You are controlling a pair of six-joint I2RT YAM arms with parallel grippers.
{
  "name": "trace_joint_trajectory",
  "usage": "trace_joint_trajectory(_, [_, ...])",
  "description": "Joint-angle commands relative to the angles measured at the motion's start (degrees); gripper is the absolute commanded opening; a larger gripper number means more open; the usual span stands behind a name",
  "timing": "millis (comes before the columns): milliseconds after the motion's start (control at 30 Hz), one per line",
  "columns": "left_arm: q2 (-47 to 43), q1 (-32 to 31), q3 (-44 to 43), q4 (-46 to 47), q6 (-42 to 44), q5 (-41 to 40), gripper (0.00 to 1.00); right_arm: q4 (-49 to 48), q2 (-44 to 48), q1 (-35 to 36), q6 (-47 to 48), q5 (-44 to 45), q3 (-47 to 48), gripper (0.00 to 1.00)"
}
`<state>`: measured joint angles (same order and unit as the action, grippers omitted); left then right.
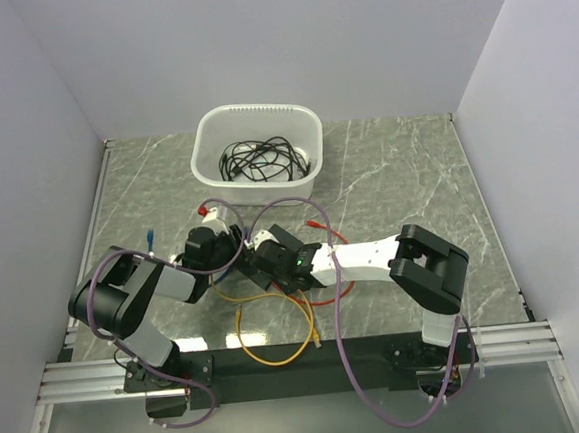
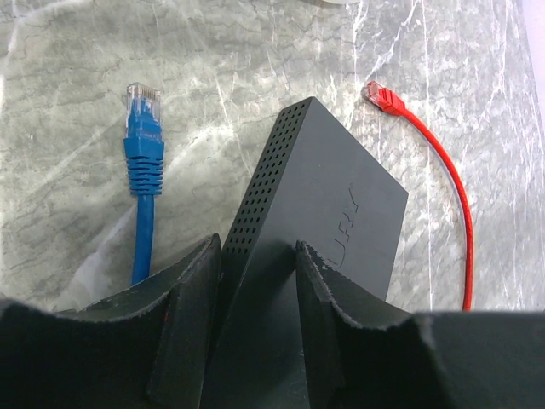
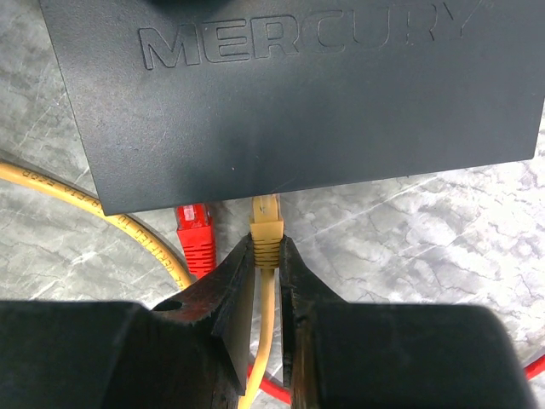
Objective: Insert the plug into the switch port
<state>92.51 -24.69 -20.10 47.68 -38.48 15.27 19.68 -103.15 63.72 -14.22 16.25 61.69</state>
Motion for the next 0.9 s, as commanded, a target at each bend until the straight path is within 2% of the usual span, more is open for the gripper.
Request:
trace_joint_trajectory(0, [1.09, -2.64, 1.9, 0.3, -0.45, 5.65, 0.45, -10.71, 1.2, -0.79, 0.15, 2.56, 1.86, 0.0])
trace_joint_trajectory(267, [2.32, -5.19, 4.01, 3.82, -1.77, 6.27, 0.43, -16.6, 6.47, -2.99, -0.11, 1.15, -0.43, 0.0])
trace_joint_trajectory(433, [3.03, -6.86, 4.72, 4.88, -2.3, 5.92, 0.42, -22.03, 8.32, -4.04, -0.02, -2.71, -3.07, 0.0])
trace_joint_trajectory(867, [3.2, -10.91, 4.37, 3.39, -1.43, 3.46, 0.41, -33.74, 5.25, -5.71, 1.47, -7.2, -1.66, 0.0])
